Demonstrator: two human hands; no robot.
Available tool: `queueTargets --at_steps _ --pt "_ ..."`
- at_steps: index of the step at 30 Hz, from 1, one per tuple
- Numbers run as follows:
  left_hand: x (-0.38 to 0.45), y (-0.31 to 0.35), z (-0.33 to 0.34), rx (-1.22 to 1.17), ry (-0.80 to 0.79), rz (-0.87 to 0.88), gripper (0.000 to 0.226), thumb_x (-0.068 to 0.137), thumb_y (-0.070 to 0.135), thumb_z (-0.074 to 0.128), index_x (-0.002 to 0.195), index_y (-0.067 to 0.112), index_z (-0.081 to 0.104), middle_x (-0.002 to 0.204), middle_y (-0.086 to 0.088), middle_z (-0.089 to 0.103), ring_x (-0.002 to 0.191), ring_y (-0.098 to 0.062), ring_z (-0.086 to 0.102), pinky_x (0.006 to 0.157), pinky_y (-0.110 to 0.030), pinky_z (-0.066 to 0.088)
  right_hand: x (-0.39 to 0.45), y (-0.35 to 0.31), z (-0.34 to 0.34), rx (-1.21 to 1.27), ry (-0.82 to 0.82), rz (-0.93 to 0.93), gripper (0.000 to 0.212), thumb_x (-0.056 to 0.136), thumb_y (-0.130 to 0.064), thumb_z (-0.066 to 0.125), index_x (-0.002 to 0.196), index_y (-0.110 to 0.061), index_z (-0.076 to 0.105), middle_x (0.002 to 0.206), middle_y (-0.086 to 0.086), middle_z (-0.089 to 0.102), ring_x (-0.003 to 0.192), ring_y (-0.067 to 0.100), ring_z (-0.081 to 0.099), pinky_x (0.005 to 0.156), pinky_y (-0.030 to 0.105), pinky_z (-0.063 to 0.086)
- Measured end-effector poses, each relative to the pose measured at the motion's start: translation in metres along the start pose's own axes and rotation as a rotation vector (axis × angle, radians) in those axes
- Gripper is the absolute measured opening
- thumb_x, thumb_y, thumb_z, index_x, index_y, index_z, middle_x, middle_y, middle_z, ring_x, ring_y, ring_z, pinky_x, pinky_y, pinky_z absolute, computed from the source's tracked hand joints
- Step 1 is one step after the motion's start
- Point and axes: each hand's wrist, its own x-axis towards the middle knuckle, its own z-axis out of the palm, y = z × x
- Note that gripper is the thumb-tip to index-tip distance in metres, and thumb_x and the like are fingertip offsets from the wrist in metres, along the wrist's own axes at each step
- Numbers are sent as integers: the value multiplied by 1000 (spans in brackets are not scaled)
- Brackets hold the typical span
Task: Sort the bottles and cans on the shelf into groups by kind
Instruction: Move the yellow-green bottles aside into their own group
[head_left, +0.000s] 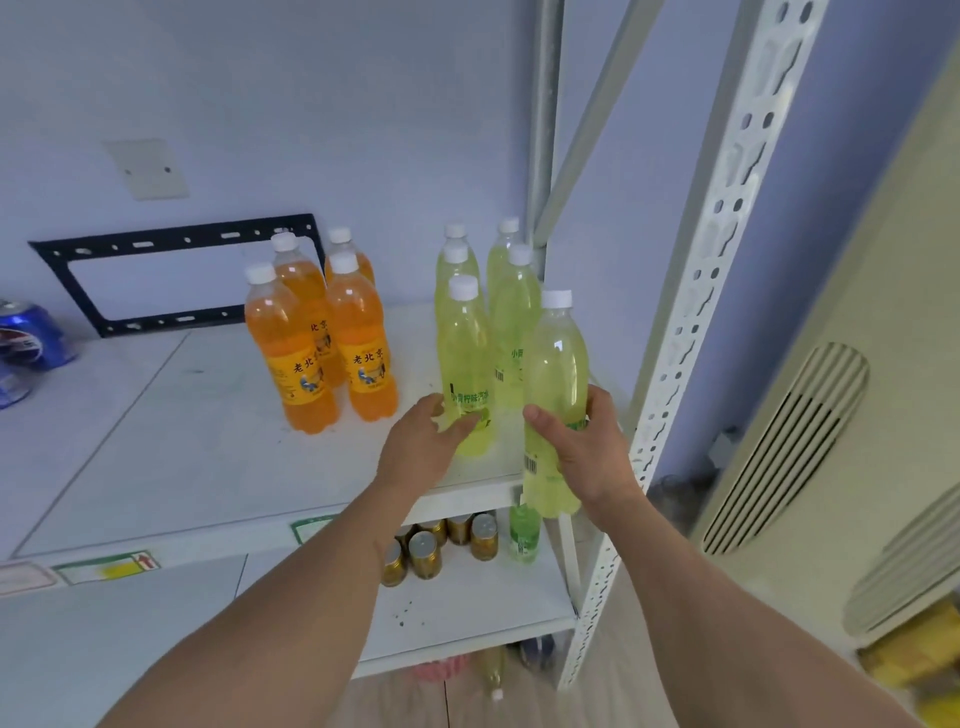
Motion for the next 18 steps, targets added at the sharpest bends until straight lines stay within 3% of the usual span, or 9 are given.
queueTargets --at_steps 2,5,7,11,18 --pt "-14 -13 0 417 129 115 51 94 56 48 131 22 59 127 5 62 107 -21 63 82 -35 50 6 2 3 5 -11 -19 65 77 -41 80 128 -23 44 108 -12 63 95 4 63 77 23 52" --pt "-25 -28 -3 759 292 505 46 92 44 40 99 15 75 92 -1 73 71 -24 68 53 -32 50 20 7 9 27 -24 -30 63 78 -37 80 130 -24 46 111 -11 64 100 6 63 80 22 50" --pt "-23 -33 -4 805 357 639 43 88 40 41 87 15 76 78 -1 70 58 -23 63 44 -30 46 30 10 13 32 -30 -39 61 79 -33 79 131 -25 47 110 -14 65 101 4 62 80 20 49" --pt "-23 -26 -2 824 399 691 38 87 38 43 85 16 75 76 0 69 56 -22 62 44 -28 44 47 15 21 56 -37 -39 62 79 -32 80 132 -29 48 109 -19 65 101 1 62 82 19 47" --pt "-41 -26 7 765 456 632 37 86 39 45 85 18 75 76 4 69 56 -19 62 43 -26 44 62 27 23 -24 -64 -53 65 81 -32 78 135 -31 43 112 -19 63 98 -4 60 82 18 48"
